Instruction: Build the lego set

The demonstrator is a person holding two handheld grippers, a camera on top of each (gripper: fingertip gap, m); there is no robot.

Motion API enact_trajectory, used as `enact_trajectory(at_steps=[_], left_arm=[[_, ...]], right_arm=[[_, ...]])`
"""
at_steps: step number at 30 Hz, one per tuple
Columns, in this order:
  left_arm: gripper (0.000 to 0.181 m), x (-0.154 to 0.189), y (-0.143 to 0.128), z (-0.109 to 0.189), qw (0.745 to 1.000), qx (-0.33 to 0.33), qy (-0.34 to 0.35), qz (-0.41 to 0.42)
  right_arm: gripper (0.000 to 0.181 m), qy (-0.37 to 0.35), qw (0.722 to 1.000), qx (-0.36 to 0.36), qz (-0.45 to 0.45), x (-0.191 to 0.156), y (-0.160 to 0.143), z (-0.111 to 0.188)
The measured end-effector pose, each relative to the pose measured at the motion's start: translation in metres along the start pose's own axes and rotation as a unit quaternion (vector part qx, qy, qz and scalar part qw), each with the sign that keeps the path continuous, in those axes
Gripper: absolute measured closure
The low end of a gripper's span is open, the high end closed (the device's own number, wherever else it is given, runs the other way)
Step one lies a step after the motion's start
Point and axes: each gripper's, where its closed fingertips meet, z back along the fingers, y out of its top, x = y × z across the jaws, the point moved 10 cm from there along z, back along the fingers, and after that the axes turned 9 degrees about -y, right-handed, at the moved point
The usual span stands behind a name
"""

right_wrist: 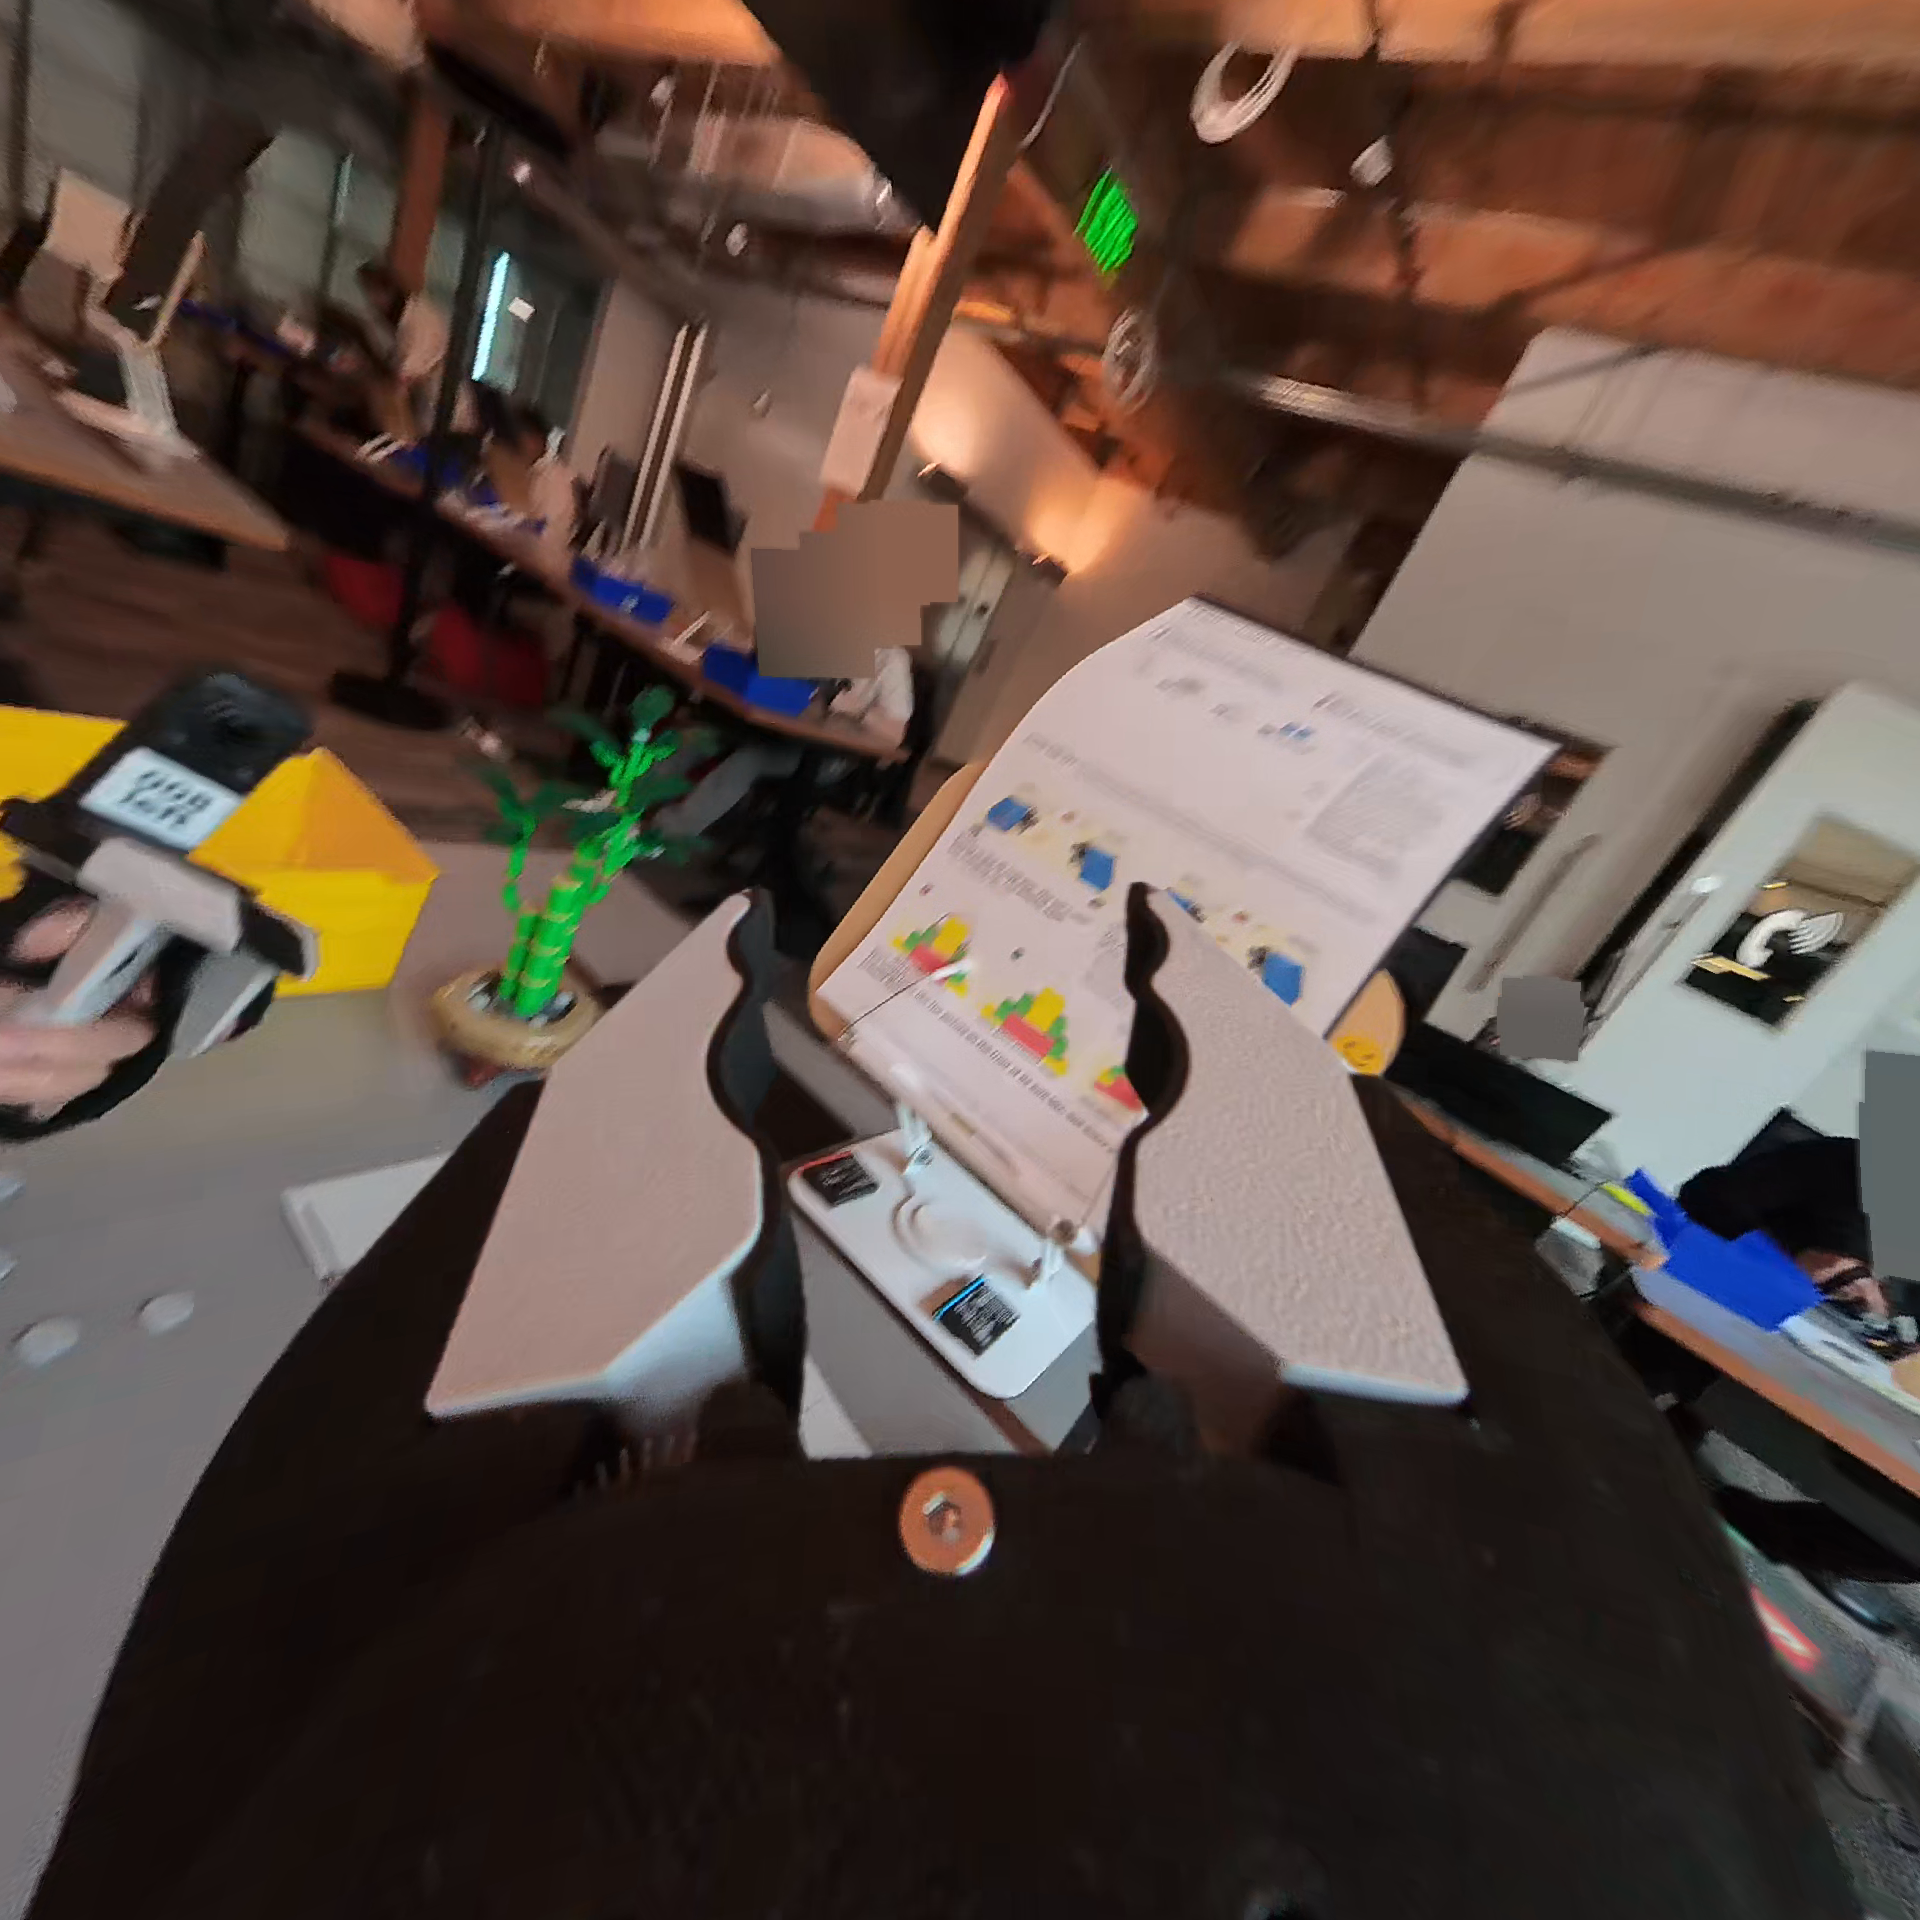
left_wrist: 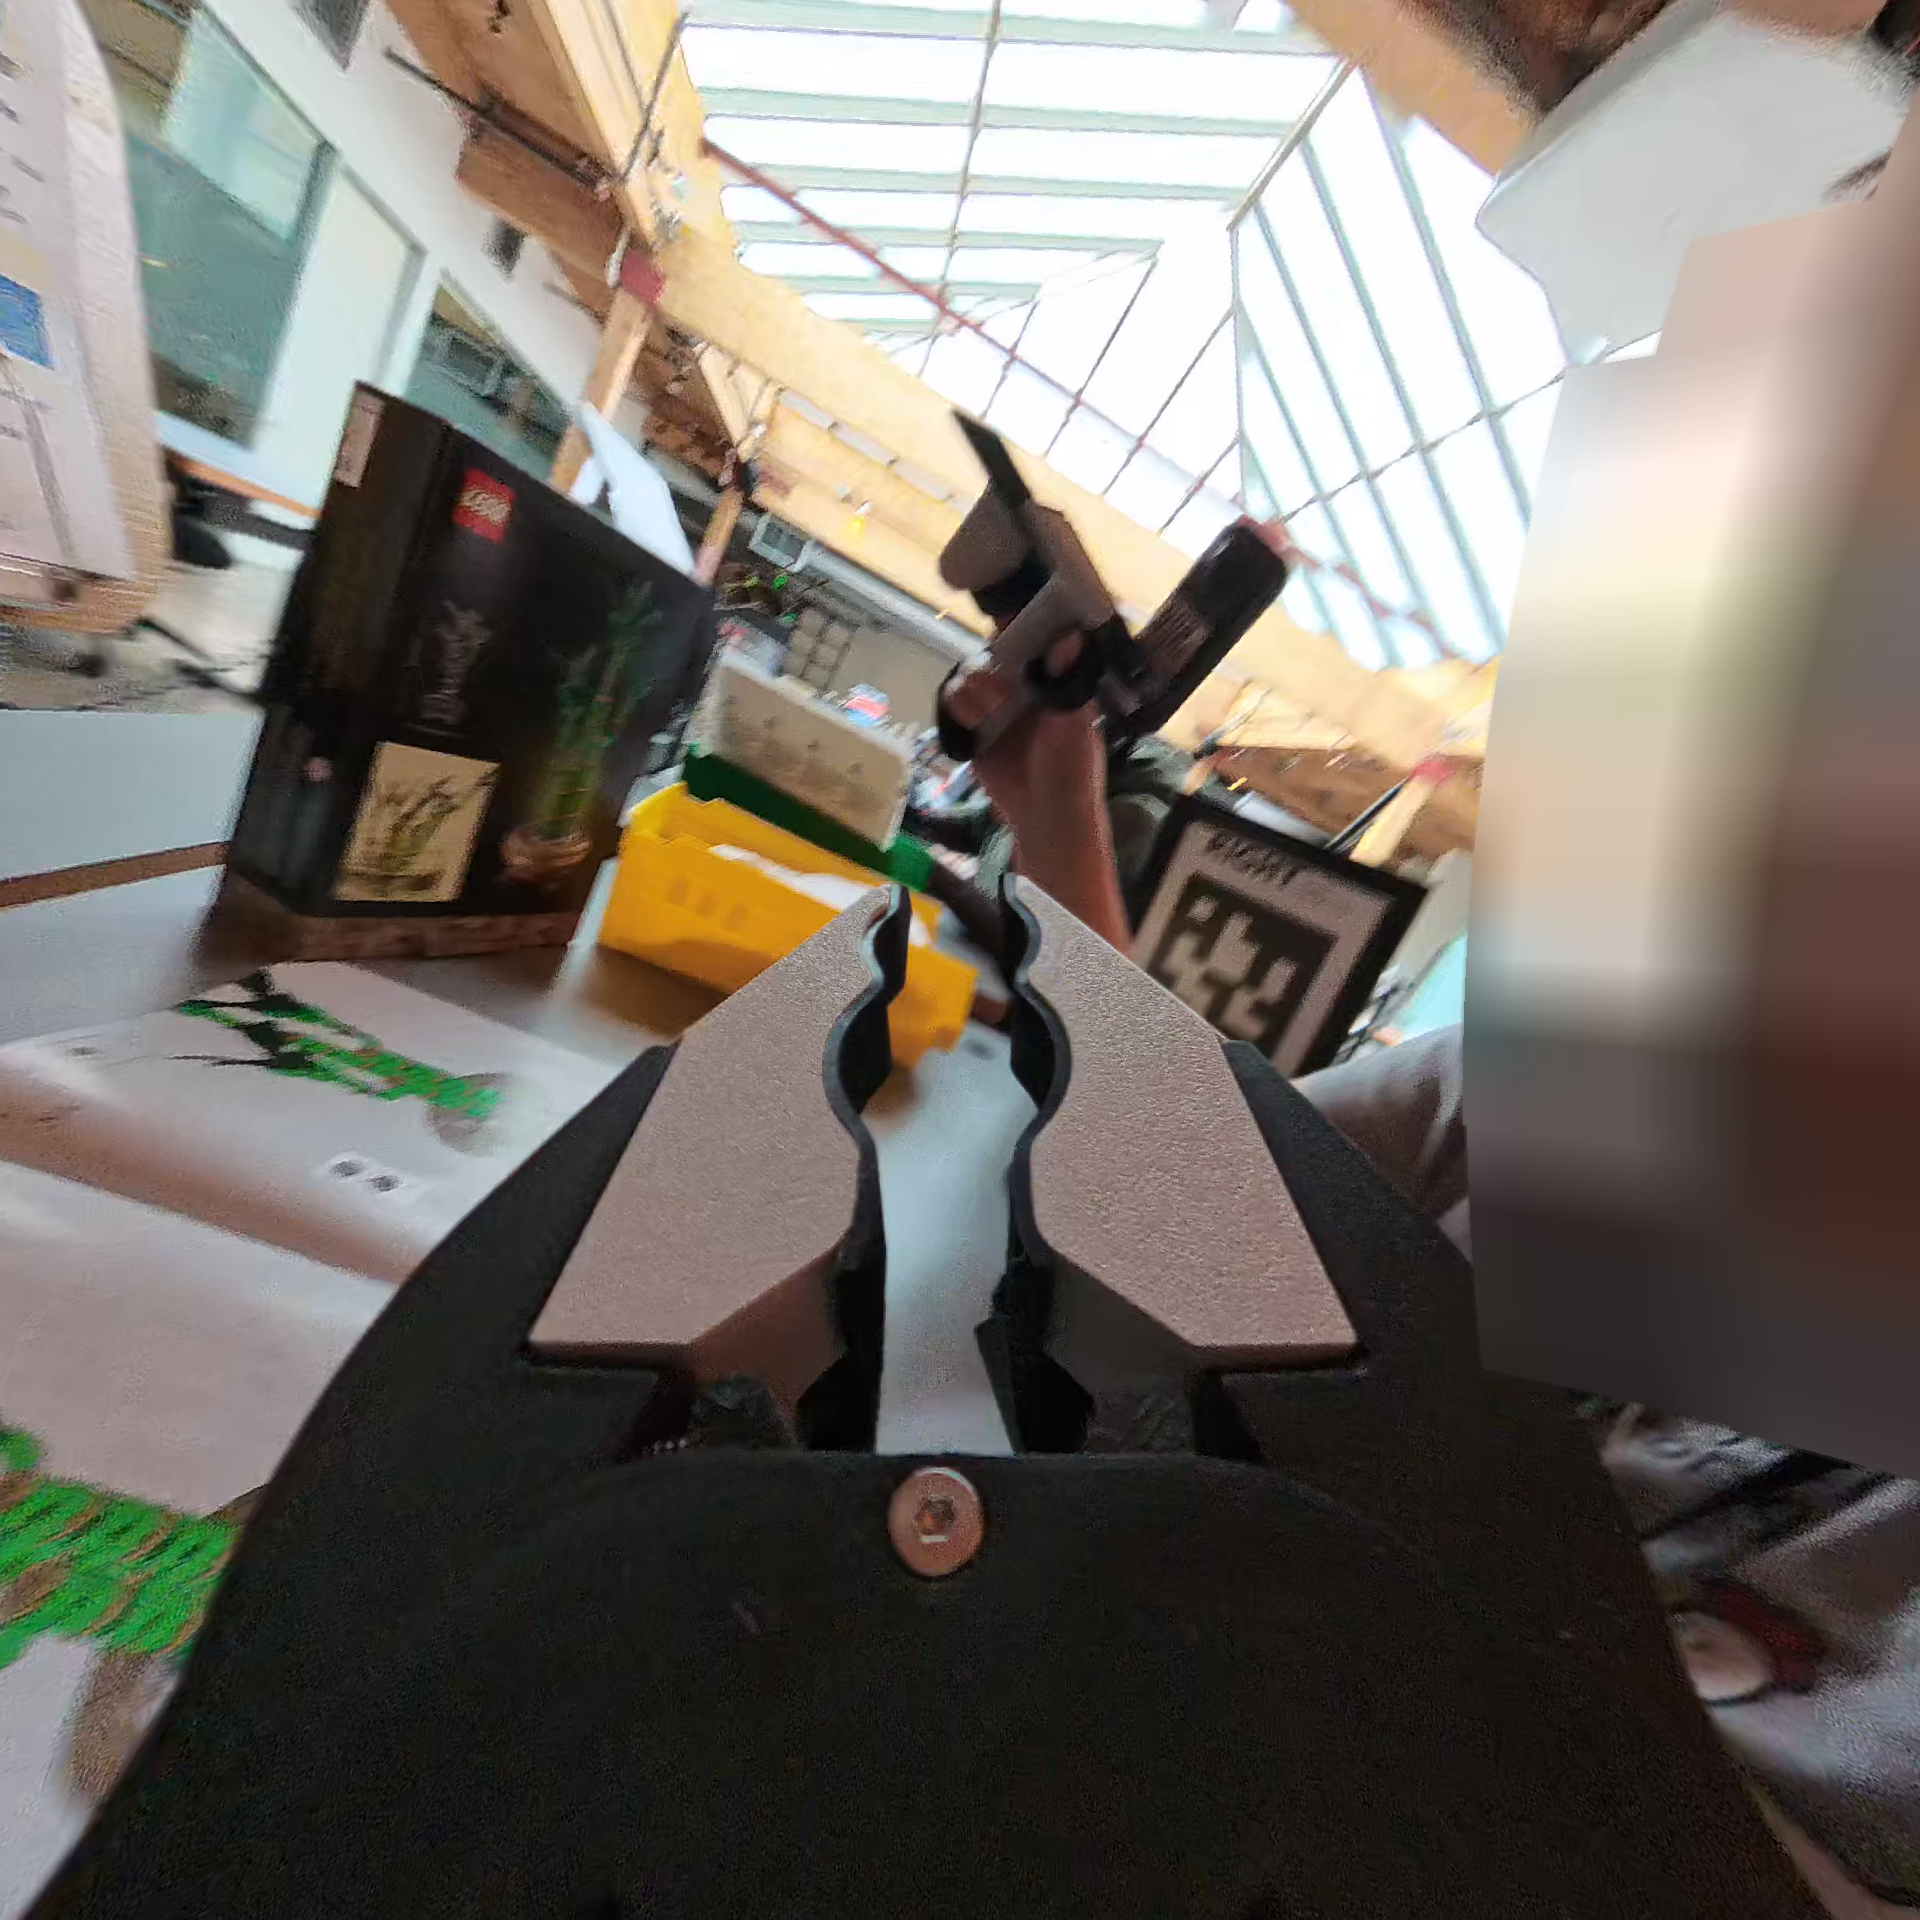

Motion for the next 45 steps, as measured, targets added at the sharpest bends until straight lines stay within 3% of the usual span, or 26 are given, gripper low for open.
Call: enact_trajectory(at_steps=[1,4,9,14,18,20,23,26,32,45], left_arm=[[0.166,0.001,-0.002,-0.002,0.999,-0.029,0.029,-0.033],[0.166,0.004,-0.011,-0.01,0.976,-0.111,0.108,-0.156],[0.16,0.011,-0.022,-0.01,0.935,-0.13,0.177,-0.278],[0.157,0.004,-0.023,0.005,0.927,-0.214,0.217,-0.22],[0.156,-0.006,-0.032,0.021,0.898,-0.304,0.257,-0.185],[0.155,-0.011,-0.039,0.027,0.89,-0.345,0.262,-0.144],[0.153,-0.016,-0.047,0.035,0.874,-0.388,0.274,-0.1],[0.152,-0.022,-0.055,0.04,0.85,-0.429,0.289,-0.095],[0.151,-0.024,-0.062,0.038,0.841,-0.451,0.286,-0.086],[0.151,-0.027,-0.07,0.043,0.821,-0.485,0.293,-0.071]], right_arm=[[0.113,-0.021,1.0,0.013,0.002,0.003,0.003,0.003],[0.115,-0.09,0.994,0.062,0.025,0.01,0.01,0.014],[0.133,-0.117,0.985,0.109,0.058,0.007,0.014,0.019],[0.143,-0.127,0.982,0.1,0.102,0.001,0.008,0.013],[0.151,-0.114,0.985,0.092,0.089,-0.001,0.006,0.011],[0.181,-0.123,0.98,0.133,0.087,-0.003,0.01,0.02],[0.181,-0.116,0.966,0.216,0.077,-0.004,0.018,0.037],[0.181,-0.11,0.963,0.239,0.052,0.002,0.02,0.044],[0.181,-0.099,0.972,0.212,0.002,0.012,0.013,0.039],[0.181,-0.083,0.979,0.188,-0.019,0.015,0.006,0.029]])
